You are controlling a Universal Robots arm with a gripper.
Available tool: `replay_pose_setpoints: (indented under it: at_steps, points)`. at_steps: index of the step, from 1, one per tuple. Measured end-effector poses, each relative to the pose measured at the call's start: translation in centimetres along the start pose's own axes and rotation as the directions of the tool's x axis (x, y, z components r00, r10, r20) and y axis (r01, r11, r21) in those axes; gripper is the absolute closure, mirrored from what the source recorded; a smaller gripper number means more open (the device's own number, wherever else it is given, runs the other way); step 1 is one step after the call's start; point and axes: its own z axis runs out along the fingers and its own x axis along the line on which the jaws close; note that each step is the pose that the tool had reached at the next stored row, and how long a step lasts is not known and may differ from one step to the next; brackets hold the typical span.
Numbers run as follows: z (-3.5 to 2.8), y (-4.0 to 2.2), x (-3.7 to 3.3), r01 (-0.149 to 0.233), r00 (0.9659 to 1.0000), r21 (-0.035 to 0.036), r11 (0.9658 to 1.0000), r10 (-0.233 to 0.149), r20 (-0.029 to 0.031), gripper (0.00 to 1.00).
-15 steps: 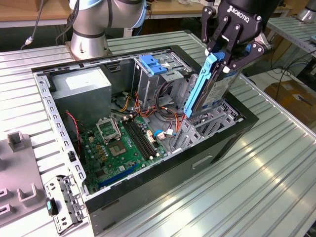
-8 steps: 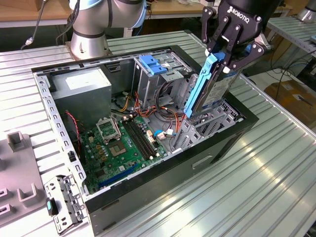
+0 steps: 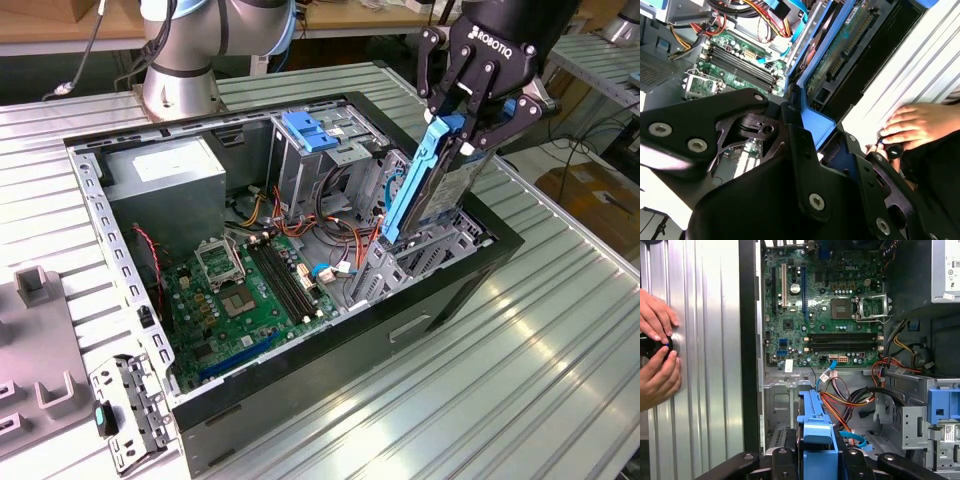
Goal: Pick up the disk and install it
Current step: 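Insert the disk into the insertion slot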
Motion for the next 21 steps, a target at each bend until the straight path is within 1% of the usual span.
replay_pose_setpoints:
  at_steps: [6,9,13,15,21]
  points:
    - [0.4,0.02,-0.02,0.0,1.0,0.0,1.0,0.0,-0.0007,0.63]
    - [0.59,0.24,-0.01,0.0,1.0,0.0001,1.0,0.0,-0.0005,0.63]
    - [0.92,0.27,0.0,0.0,1.0,0.0,1.0,0.0,-0.0007,0.63]
    - [1.18,0.28,0.01,0.0,1.0,0.0,1.0,0.0,-0.0006,0.63]
    - [1.51,0.29,0.01,0.0,1.0,0.0,1.0,0.0,-0.0007,0.63]
